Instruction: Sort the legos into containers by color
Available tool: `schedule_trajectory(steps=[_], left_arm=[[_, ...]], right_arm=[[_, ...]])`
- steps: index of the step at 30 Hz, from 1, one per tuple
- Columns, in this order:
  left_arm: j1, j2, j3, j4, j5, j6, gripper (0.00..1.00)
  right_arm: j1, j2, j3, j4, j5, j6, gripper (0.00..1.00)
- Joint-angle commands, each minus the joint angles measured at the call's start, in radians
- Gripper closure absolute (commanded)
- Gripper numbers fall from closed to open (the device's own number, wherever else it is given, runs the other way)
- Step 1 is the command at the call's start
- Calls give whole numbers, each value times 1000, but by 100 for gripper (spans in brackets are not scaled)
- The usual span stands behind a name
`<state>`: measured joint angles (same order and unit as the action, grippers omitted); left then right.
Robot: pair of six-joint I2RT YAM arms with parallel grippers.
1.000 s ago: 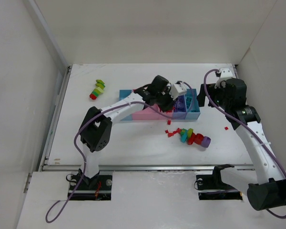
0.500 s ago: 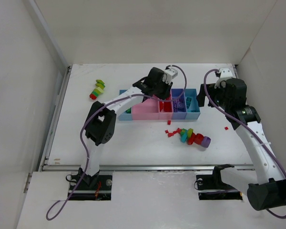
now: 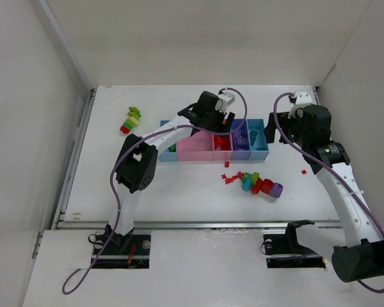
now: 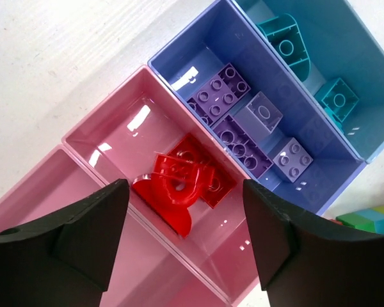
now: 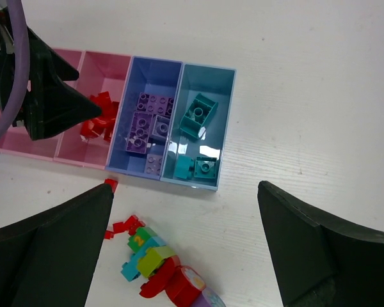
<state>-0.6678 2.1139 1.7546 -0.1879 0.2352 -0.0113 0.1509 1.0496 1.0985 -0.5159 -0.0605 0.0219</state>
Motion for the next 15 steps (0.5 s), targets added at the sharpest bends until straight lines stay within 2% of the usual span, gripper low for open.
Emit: schedule_trajectory(steps=[1,5,9,13,15], left_arm=[[-1,-61,42,1,16,-3,30],[-1,-97,51,-19,16,8,29],[-1,-166,69,-80,-69,8,31],[17,-308,60,-168,-239,33,32],[37,-360,25,-199,-396,43,32]], right_arm=[[-4,-11,41,21,-12,-16,0],[6,-11,50,-16,-12,-52,0],[81,0,50,-99,8,-65,0],[202,9,-30,-110,76,36,0],[295,9,-58,-82,154,134,0]])
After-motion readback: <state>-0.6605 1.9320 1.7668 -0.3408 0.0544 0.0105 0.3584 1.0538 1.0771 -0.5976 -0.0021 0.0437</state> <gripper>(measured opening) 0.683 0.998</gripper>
